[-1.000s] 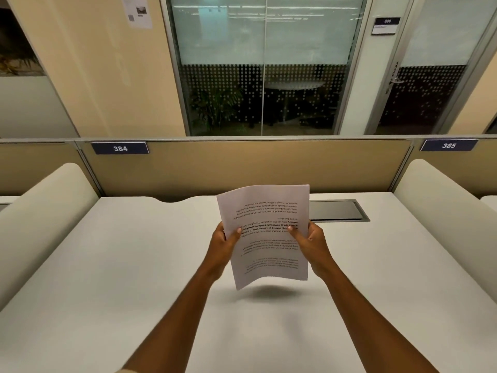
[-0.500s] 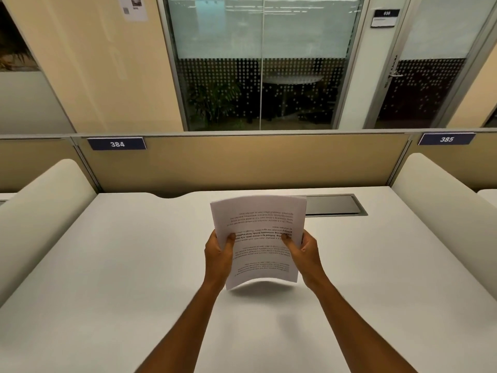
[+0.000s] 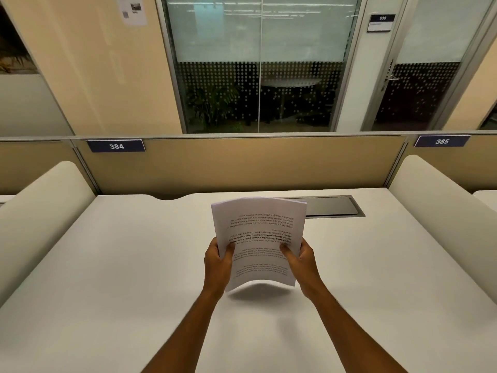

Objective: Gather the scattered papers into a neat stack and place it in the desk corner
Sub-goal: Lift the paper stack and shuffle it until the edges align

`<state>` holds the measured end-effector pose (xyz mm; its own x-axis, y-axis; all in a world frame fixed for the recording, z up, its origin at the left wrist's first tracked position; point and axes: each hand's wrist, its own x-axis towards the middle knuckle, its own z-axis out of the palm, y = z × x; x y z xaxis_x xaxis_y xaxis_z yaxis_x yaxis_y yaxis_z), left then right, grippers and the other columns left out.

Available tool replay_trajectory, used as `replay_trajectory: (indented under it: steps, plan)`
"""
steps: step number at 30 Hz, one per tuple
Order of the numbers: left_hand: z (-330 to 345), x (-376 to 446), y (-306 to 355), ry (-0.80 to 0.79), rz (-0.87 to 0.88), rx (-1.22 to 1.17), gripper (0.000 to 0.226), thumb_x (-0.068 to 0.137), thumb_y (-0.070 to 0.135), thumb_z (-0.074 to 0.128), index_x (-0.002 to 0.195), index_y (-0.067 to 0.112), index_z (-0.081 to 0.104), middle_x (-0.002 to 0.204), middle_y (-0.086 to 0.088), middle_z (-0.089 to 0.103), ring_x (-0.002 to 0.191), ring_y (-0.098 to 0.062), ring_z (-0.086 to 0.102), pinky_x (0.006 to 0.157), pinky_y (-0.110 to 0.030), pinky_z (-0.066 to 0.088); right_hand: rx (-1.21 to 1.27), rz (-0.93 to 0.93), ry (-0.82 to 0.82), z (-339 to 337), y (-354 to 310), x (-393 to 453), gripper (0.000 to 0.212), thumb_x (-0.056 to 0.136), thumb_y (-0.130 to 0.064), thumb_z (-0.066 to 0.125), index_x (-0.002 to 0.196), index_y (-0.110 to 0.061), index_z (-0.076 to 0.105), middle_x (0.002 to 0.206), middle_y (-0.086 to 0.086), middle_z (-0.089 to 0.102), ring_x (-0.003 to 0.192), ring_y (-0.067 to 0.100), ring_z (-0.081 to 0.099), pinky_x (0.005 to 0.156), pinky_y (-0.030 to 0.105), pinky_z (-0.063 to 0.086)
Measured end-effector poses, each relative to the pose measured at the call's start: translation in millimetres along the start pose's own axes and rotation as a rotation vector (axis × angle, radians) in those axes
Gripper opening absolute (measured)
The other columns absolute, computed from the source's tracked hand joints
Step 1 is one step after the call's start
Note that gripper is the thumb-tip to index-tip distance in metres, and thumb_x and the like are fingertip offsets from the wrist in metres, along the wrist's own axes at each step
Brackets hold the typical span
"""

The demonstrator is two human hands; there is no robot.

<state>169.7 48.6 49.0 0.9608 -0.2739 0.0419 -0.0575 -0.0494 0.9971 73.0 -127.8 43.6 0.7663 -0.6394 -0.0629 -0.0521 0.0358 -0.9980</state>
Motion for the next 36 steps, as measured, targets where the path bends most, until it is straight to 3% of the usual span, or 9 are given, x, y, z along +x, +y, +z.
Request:
replay_trajectory:
  steps: [7, 12, 16, 21, 26, 29, 36]
  plan:
    - [0, -4, -11, -0.019, -0.024, 0.005, 0.023, 0.099, 0.019, 0.051, 0.122, 0.025, 0.052, 0.109, 0.001, 0.066, 0.098, -0.019, 0.066, 0.066, -0.022, 0.058, -0.062, 0.046, -0.071, -3, 17, -8, 0.038, 0.093, -0.017, 0.061, 0.13, -0.022, 0.054, 0.118, 0.0, 0.065, 0.109, 0.023, 0.062, 0.084, 0.033, 0.058]
    - [-3, 10, -1, -0.059, 0.025, 0.132, 0.019, 0.099, 0.02, 0.051, 0.117, 0.027, 0.05, 0.105, 0.004, 0.064, 0.095, -0.019, 0.067, 0.064, -0.018, 0.056, -0.143, -0.003, -0.108, -17, -1, 3, 0.021, 0.09, -0.02, 0.066, 0.107, -0.031, 0.062, 0.107, -0.009, 0.07, 0.102, 0.019, 0.067, 0.081, 0.031, 0.058]
    - [-11, 32, 24, -0.126, 0.128, 0.295, 0.016, 0.096, 0.023, 0.057, 0.11, 0.016, 0.056, 0.101, 0.0, 0.066, 0.088, -0.019, 0.068, 0.073, -0.031, 0.061, -0.129, -0.043, -0.087, -33, -26, 19, 0.018, 0.085, -0.02, 0.073, 0.1, -0.023, 0.065, 0.102, 0.0, 0.074, 0.097, 0.021, 0.07, 0.079, 0.031, 0.06]
    - [-18, 64, 72, -0.242, 0.317, 0.459, 0.011, 0.092, 0.023, 0.061, 0.094, 0.012, 0.059, 0.087, 0.006, 0.067, 0.077, -0.009, 0.068, 0.058, -0.014, 0.054, -0.028, -0.069, -0.077, -58, -53, 37, 0.036, 0.079, -0.013, 0.079, 0.112, -0.009, 0.064, 0.106, 0.013, 0.073, 0.098, 0.028, 0.071, 0.085, 0.043, 0.06]
    - [-14, 84, 119, -0.385, 0.439, 0.632, 0.007, 0.091, 0.015, 0.061, 0.087, 0.01, 0.059, 0.09, -0.004, 0.069, 0.08, -0.02, 0.067, 0.063, -0.035, 0.059, -0.233, -0.088, -0.124, -77, -67, 45, 0.049, 0.071, -0.025, 0.085, 0.109, -0.022, 0.055, 0.106, 0.005, 0.065, 0.095, 0.024, 0.067, 0.075, 0.034, 0.063]
    - [-7, 84, 140, -0.514, 0.46, 0.701, 0.006, 0.094, 0.013, 0.057, 0.097, 0.008, 0.061, 0.104, -0.008, 0.07, 0.091, -0.023, 0.069, 0.071, -0.034, 0.062, -0.383, -0.105, -0.188, -81, -71, 49, 0.051, 0.072, -0.027, 0.084, 0.112, -0.021, 0.054, 0.107, 0.002, 0.066, 0.095, 0.022, 0.068, 0.078, 0.033, 0.061]
    - [18, 74, 161, -0.615, 0.58, 0.998, 0.003, 0.092, 0.011, 0.057, 0.09, 0.009, 0.058, 0.108, -0.014, 0.071, 0.095, -0.03, 0.068, 0.077, -0.047, 0.058, -0.392, -0.214, -0.264, -68, -89, 48, 0.033, 0.084, -0.031, 0.072, 0.113, -0.018, 0.062, 0.103, 0.003, 0.074, 0.093, 0.02, 0.073, 0.079, 0.038, 0.062]
